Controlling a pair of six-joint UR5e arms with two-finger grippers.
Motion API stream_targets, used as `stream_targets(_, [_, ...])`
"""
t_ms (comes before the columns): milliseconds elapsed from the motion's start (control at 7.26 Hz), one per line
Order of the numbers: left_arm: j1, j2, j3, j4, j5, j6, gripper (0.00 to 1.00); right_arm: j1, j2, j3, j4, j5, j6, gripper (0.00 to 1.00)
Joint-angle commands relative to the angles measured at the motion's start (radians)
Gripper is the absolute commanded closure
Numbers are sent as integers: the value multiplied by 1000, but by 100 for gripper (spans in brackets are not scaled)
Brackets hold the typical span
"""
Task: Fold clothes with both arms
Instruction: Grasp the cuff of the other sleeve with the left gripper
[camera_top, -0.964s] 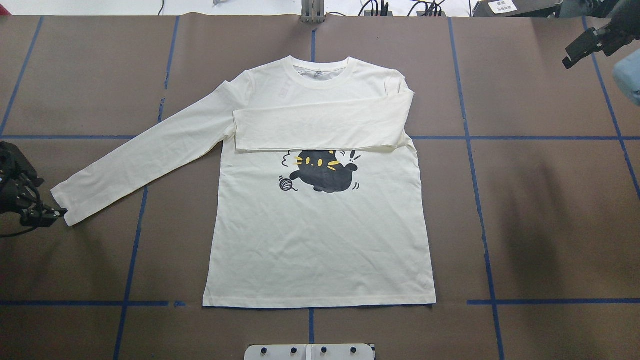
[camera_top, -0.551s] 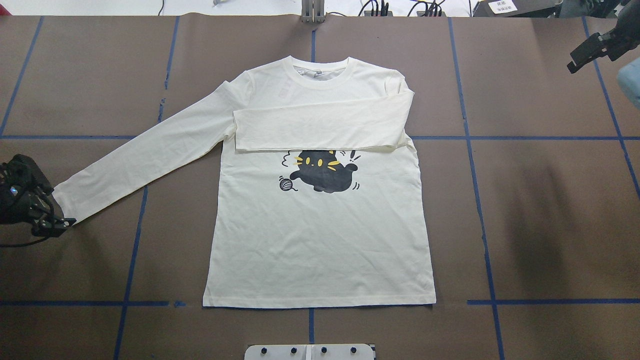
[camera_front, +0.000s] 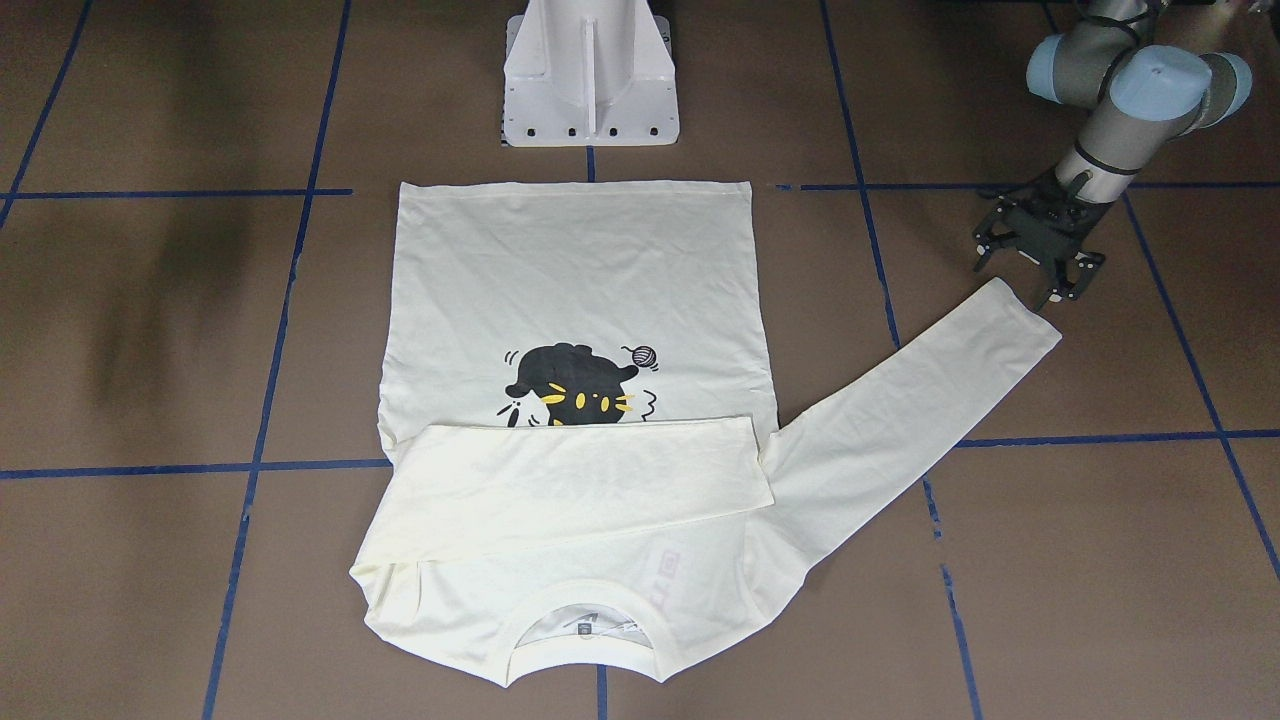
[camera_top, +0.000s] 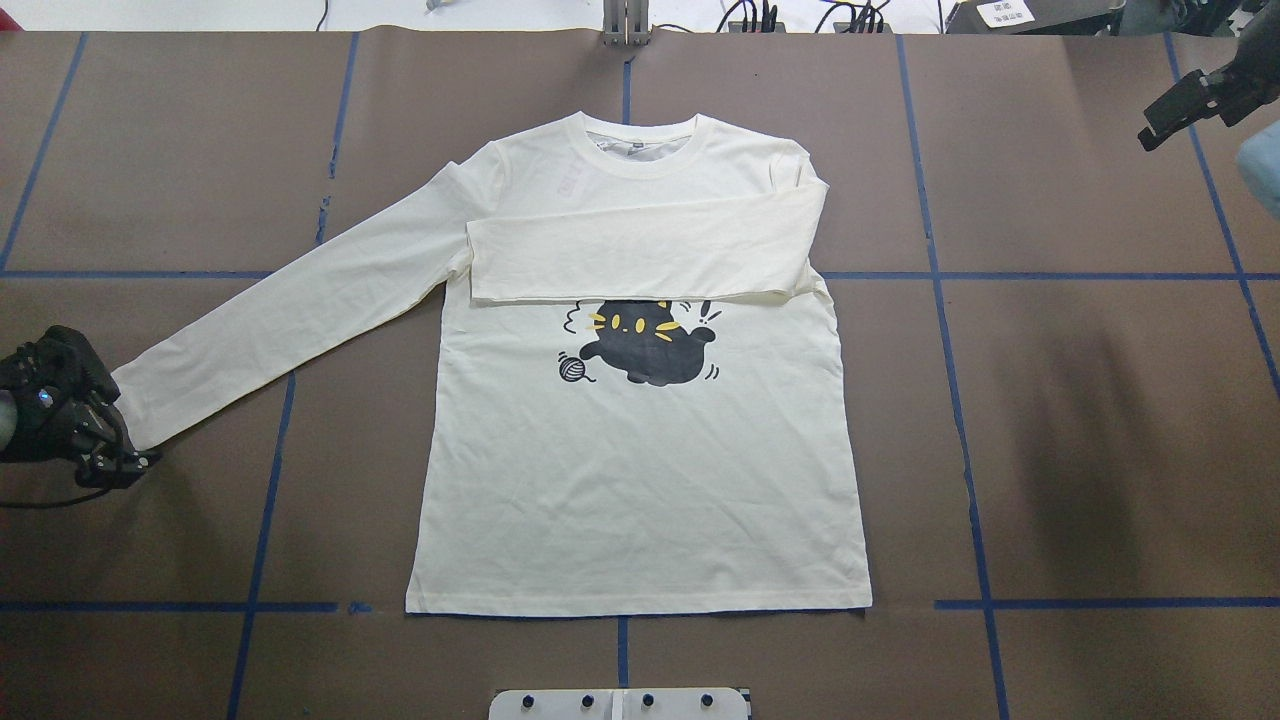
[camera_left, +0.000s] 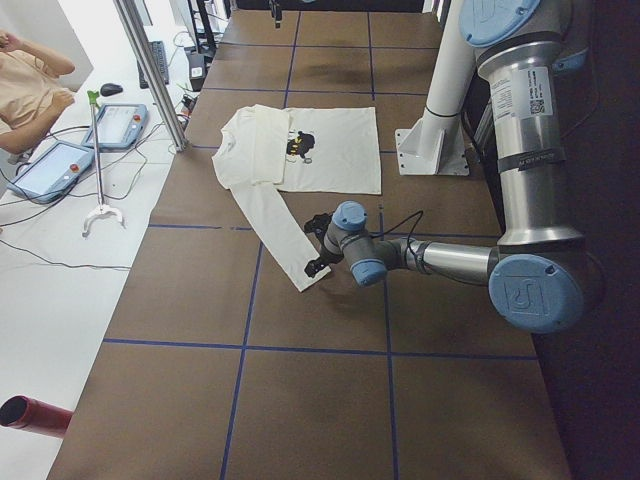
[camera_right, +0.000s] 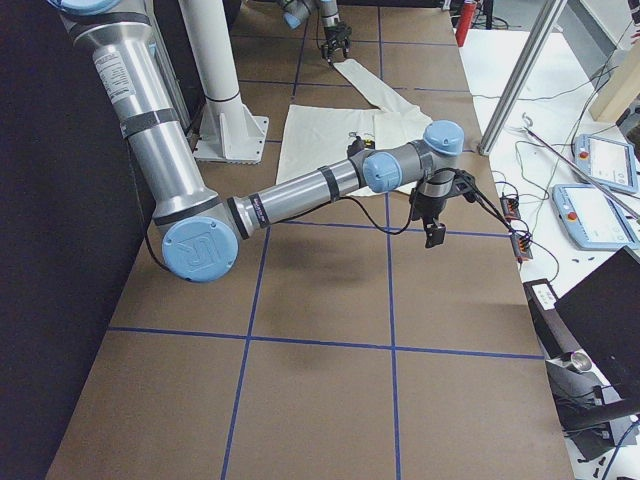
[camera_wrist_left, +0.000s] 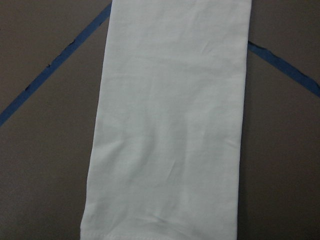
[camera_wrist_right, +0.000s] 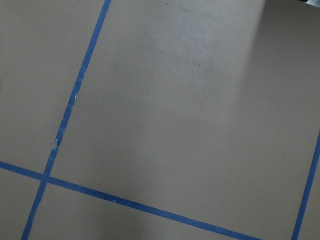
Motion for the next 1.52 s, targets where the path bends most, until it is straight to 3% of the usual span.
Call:
stream_targets(0, [4, 0, 9, 2, 12, 0, 36, 1, 1, 1, 0, 0, 1, 0])
stream_targets(138, [4, 0, 9, 2, 14, 0, 61, -1, 1, 1, 0, 1, 1, 0])
stream_targets(413, [3, 0, 4, 0, 14, -1, 100, -1, 2, 1, 0, 2, 1, 0])
stream_targets(827, [-37, -15, -54, 32, 5, 3, 100, 1, 1, -1, 0, 3, 1, 0])
stream_targets(964, [-133, -93, -54, 94, 6, 8, 100, -1, -1, 1, 0, 3, 1, 0])
stream_targets(1102, [-201, -220, -54, 241, 6, 9, 100, -1, -1, -1, 2, 3, 1, 0])
stream_targets(1378, [-258, -477, -39, 503, 11, 8, 100, -1, 1, -1, 2, 0, 1, 0])
